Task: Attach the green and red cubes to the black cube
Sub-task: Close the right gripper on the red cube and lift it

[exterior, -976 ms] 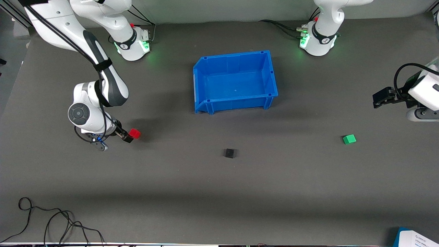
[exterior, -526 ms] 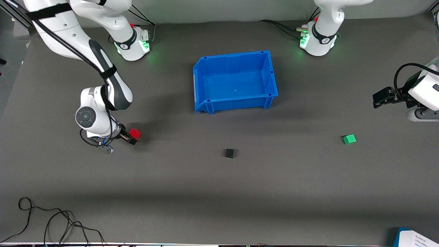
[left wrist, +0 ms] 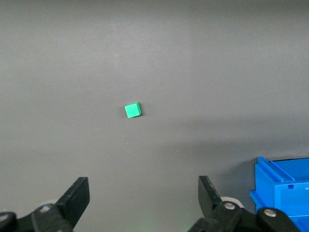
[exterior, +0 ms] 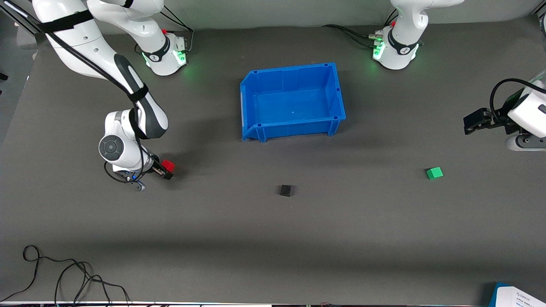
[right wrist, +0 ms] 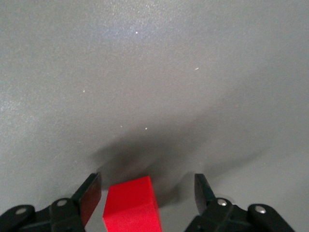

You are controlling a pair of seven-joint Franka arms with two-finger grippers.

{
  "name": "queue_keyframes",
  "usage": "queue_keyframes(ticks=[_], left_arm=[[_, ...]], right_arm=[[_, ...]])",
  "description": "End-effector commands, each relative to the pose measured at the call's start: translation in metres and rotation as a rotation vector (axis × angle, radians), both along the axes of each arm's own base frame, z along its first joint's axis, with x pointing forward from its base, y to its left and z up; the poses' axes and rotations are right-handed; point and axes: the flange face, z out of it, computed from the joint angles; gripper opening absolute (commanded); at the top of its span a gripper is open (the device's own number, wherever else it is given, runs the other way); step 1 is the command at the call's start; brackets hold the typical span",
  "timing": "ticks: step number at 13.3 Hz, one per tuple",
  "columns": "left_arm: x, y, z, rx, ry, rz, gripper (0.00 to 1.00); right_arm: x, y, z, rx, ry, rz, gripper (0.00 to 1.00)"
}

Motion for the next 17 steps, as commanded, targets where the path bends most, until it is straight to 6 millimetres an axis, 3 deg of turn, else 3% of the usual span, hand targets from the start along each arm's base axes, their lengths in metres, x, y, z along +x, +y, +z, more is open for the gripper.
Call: queue_keyframes(ticks=[1, 2, 3, 6, 10, 12, 15, 16, 17], left_arm=[[-0.001, 0.001, 0.005, -0.009, -0.014, -0.011, 1.0], [-0.001, 0.001, 0.005, -0.009, -0.014, -0.011, 1.0], [-0.001, 0.001, 0.005, -0.009, -0.014, -0.011, 1.0], [-0.001, 0.001, 0.005, -0.009, -0.014, -0.011, 1.0], [-0.001, 0.001, 0.005, -0.009, -0.014, -0.011, 1.0], [-0.001, 0.001, 0.005, -0.009, -0.014, -0.011, 1.0], [-0.001, 0.001, 0.005, -0.009, -0.014, -0.011, 1.0], [-0.001, 0.001, 0.005, -0.009, -0.014, -0.011, 1.0], [-0.001, 0.001, 0.005, -0.009, -0.014, -0.011, 1.0]], right_arm=[[0.0, 0.005, 0.001, 0.02, -0.004, -0.004, 0.87], [-0.001, 0.005, 0.002, 0.025, -0.003, -0.009, 0.86], [-0.001, 0.005, 0.003, 0.025, -0.003, -0.008, 0.64], [0.001, 0.007, 0.007, 0.03, -0.01, 0.003, 0.22], [0.019, 0.016, 0.036, 0.105, -0.005, -0.115, 0.18], [0.042, 0.044, 0.064, 0.228, 0.057, -0.215, 0.18], [0.085, 0.059, 0.091, 0.256, 0.059, -0.392, 0.18], [0.097, 0.073, 0.098, 0.251, 0.044, -0.47, 0.18], [0.108, 0.104, 0.105, 0.247, 0.03, -0.532, 0.18]])
